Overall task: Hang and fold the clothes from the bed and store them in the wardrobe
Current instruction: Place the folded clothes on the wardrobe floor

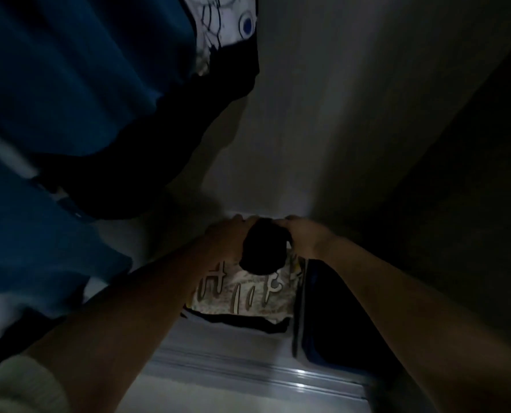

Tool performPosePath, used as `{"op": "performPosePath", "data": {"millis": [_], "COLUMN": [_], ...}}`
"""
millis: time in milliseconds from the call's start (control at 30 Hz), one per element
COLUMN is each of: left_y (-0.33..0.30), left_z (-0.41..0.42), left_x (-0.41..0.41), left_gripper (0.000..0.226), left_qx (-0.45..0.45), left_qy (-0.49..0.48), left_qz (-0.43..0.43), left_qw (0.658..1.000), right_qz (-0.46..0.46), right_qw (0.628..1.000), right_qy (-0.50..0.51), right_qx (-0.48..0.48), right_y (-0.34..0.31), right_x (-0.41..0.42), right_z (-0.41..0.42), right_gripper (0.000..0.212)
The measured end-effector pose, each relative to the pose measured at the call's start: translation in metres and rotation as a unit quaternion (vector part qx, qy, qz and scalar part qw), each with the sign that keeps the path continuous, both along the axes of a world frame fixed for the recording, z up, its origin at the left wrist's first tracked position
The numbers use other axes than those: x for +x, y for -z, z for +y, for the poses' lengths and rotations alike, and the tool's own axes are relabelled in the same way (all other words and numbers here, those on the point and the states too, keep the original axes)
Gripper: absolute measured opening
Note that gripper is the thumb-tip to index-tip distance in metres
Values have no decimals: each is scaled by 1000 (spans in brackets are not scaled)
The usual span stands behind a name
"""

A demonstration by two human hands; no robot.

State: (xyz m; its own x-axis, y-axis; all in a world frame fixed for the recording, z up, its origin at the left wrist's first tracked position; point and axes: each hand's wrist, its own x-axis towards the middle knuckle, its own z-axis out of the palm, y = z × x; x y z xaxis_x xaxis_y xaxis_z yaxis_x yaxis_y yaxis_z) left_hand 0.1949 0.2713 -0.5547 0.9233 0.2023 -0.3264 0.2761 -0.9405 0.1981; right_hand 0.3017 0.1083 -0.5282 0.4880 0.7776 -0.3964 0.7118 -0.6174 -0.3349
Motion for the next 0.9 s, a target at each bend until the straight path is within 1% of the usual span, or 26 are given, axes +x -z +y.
{"op": "performPosePath", "data": {"millis": [67, 100, 133, 200, 233, 267, 367, 467, 500, 567, 633, 733, 800, 867, 900], "left_y": [28, 42, 57, 93, 111, 124, 157, 182, 189, 196, 190, 148, 120, 78, 56], "left_z": [15, 20, 20, 14, 9, 3, -15, -18, -18, -16, -17, -25, -37, -57, -68], "left_x": [13, 13, 11, -8, -23, -37, -72, -90, -92, -91, -86, -77, -76, -78, -78], "left_gripper": [73, 81, 88, 95, 96, 97, 104, 116, 118, 116, 113, 105, 102, 96, 92], "left_qx": [92, 122, 133, 133, 144, 160, 153, 128, 119, 115, 108, 89, 96, 92, 83], "left_qy": [8, 6, -1, -6, 1, 10, 20, 27, 22, 28, 22, 4, 5, 2, -6], "left_qz": [-6, 4, 16, 40, 36, 18, -32, -53, -44, 31, 94, 152, 155, 122, 103], "left_qw": [996, 992, 991, 990, 989, 987, 988, 990, 992, 992, 990, 984, 983, 988, 991], "right_qz": [-71, -96, -109, -116, -115, -116, -119, -127, -124, -104, -79, -52, -44, -35, -39], "right_qw": [997, 995, 994, 993, 993, 992, 992, 990, 990, 991, 989, 983, 985, 989, 991], "right_qy": [-1, 4, 14, 25, 22, 15, 11, 4, -6, -14, -23, -36, -13, 26, 43], "right_qx": [14, 6, -6, -25, -35, -43, -52, -53, -60, -87, -124, -175, -166, -138, -117], "right_y": [30, 45, 63, 103, 122, 138, 185, 210, 215, 216, 207, 165, 135, 90, 65], "right_x": [3, -1, -9, -31, -46, -59, -92, -108, -110, -111, -107, -98, -101, -108, -113], "right_z": [13, 16, 17, 17, 13, 9, -8, -21, -23, -23, -17, -12, -13, -22, -28], "right_gripper": [65, 73, 80, 89, 90, 90, 94, 101, 104, 106, 104, 96, 86, 73, 62]}}
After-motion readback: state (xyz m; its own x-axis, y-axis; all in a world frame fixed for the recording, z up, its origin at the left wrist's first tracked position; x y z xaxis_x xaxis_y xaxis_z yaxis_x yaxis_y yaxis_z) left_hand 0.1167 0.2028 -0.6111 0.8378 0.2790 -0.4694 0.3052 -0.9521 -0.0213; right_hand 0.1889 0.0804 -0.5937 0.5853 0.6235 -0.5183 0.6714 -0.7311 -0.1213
